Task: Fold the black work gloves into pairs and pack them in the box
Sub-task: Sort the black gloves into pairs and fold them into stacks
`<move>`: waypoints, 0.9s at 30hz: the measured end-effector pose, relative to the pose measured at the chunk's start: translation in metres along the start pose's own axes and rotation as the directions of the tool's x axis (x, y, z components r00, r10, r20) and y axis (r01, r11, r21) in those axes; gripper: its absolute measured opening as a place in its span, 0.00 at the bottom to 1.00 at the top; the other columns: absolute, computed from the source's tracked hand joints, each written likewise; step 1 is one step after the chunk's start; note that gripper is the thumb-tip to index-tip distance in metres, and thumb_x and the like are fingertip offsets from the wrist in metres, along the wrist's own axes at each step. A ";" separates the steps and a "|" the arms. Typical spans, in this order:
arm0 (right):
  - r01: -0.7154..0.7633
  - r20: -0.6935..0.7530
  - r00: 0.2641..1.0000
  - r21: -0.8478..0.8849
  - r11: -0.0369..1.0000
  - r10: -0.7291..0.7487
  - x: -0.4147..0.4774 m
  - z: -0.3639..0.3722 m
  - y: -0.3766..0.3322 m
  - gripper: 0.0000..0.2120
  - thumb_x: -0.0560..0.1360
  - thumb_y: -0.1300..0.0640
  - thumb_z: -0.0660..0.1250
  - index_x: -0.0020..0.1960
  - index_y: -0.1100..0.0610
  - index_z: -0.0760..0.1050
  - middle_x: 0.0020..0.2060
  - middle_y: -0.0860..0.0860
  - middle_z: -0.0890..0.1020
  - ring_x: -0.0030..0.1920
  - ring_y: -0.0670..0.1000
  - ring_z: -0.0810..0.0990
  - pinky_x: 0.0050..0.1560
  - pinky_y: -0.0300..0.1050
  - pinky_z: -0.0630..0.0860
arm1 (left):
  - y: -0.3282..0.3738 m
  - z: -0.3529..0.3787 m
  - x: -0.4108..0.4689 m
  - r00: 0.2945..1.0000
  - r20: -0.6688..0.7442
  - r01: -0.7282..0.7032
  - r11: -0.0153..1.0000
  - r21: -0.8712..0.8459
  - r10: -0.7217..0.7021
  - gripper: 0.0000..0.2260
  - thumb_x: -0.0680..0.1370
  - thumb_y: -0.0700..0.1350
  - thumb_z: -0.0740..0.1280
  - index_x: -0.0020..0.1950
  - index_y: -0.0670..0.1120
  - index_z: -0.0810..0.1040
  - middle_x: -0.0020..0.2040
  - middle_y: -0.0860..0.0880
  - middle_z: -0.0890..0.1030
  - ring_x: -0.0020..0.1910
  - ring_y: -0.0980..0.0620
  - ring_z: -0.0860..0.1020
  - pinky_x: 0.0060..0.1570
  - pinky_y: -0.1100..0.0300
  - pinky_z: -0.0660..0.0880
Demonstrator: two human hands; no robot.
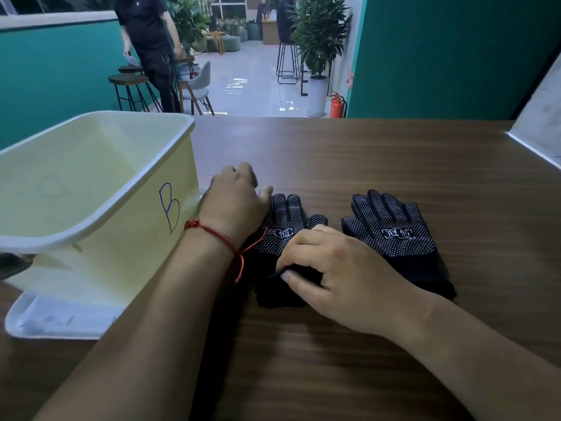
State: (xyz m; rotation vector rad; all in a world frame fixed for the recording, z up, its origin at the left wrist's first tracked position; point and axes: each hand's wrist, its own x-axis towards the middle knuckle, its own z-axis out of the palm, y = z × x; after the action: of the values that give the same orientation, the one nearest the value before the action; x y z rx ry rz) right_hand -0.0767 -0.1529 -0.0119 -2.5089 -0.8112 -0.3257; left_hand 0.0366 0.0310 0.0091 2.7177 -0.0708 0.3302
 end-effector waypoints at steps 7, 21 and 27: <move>0.002 0.015 1.000 -0.036 0.999 -0.001 0.000 -0.003 -0.004 0.10 0.81 0.44 0.65 0.57 0.42 0.83 0.54 0.37 0.81 0.57 0.40 0.77 0.61 0.43 0.75 | 0.001 0.014 -0.002 0.979 0.172 -0.121 0.990 0.075 0.106 0.10 0.85 0.49 0.62 0.58 0.44 0.77 0.58 0.39 0.80 0.61 0.36 0.77 0.59 0.48 0.74; -0.618 -0.097 0.765 -0.388 0.684 0.637 0.002 -0.076 0.033 0.09 0.77 0.48 0.64 0.56 0.43 0.79 0.55 0.45 0.81 0.55 0.57 0.81 0.52 0.50 0.76 | 0.055 -0.003 -0.049 0.951 0.279 -0.203 0.954 0.221 0.137 0.17 0.82 0.55 0.63 0.66 0.46 0.73 0.65 0.42 0.75 0.67 0.39 0.73 0.64 0.46 0.74; -0.592 0.048 0.718 -0.483 0.645 0.695 -0.003 -0.078 0.031 0.18 0.80 0.39 0.58 0.62 0.46 0.77 0.60 0.49 0.77 0.63 0.60 0.79 0.52 0.50 0.68 | 0.057 -0.013 -0.048 0.921 0.380 -0.187 0.952 0.243 0.083 0.13 0.81 0.61 0.61 0.54 0.52 0.67 0.65 0.42 0.78 0.67 0.38 0.76 0.61 0.51 0.71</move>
State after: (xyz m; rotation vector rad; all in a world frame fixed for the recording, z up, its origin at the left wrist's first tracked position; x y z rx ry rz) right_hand -0.0658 -0.2159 0.0421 -3.0945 0.1866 0.0568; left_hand -0.0187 -0.0156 0.0309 3.0255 -0.3449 -0.1483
